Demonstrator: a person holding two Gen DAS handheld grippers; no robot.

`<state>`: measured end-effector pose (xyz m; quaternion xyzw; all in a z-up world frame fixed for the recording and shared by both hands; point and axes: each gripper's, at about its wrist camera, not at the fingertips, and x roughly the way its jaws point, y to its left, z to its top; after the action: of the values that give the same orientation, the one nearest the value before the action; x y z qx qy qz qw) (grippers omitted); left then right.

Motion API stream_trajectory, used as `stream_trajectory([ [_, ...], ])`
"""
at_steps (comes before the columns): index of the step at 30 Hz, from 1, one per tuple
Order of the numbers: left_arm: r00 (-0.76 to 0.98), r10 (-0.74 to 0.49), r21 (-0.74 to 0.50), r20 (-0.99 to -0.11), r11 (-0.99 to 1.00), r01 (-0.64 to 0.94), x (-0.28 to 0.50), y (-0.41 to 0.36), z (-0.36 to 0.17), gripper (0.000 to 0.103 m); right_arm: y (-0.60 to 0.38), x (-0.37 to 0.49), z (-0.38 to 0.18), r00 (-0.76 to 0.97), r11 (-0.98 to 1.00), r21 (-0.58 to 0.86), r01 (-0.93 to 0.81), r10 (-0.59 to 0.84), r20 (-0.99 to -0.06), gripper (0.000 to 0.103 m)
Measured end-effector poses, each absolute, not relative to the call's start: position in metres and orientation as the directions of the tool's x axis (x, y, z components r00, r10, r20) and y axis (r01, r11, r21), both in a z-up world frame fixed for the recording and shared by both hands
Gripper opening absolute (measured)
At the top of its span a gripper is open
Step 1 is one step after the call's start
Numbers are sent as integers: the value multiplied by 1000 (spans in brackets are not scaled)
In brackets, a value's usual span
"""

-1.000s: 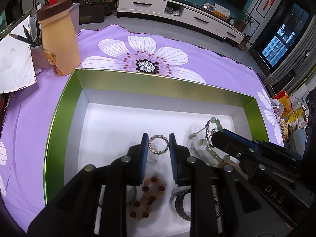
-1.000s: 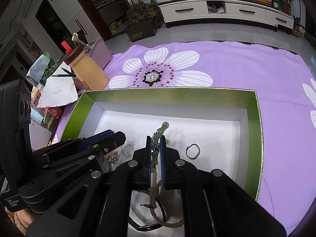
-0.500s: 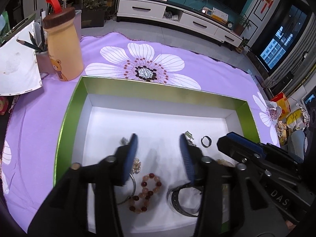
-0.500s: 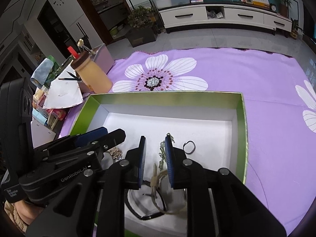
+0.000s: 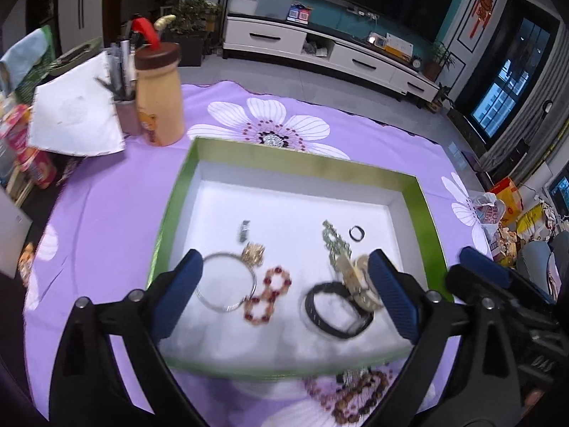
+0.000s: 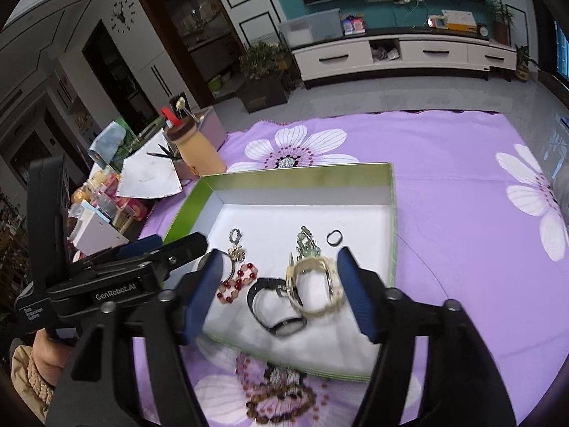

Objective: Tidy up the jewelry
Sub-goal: 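Open both grippers to release the ring and jade chain in the box, then withdraw both grippers from the box toward the bead bracelets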

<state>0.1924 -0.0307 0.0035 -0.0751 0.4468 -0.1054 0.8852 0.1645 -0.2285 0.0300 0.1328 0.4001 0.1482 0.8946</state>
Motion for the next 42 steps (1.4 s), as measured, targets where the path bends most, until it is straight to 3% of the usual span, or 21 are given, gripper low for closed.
stream_trajectory([
  [14, 576, -273, -258, -771, 960, 109, 108, -9, -3, 101, -251, 77, 30, 642, 933, 324, -156, 345, -685, 74],
  [27, 560, -279, -282, -780, 956, 84, 59, 5, -39, 101, -235, 40, -39, 559, 957, 261, -127, 286, -778, 73],
  [32, 551, -287, -278, -784, 955, 102, 50, 1, -52, 101, -216, 45, -61, 538, 964, 220, -150, 266, -800, 48],
  [42, 535, -293, -269, -792, 955, 124, 60, -7, -63, 101, -178, 71, -80, 536, 980, 65, -189, 159, -829, 23],
])
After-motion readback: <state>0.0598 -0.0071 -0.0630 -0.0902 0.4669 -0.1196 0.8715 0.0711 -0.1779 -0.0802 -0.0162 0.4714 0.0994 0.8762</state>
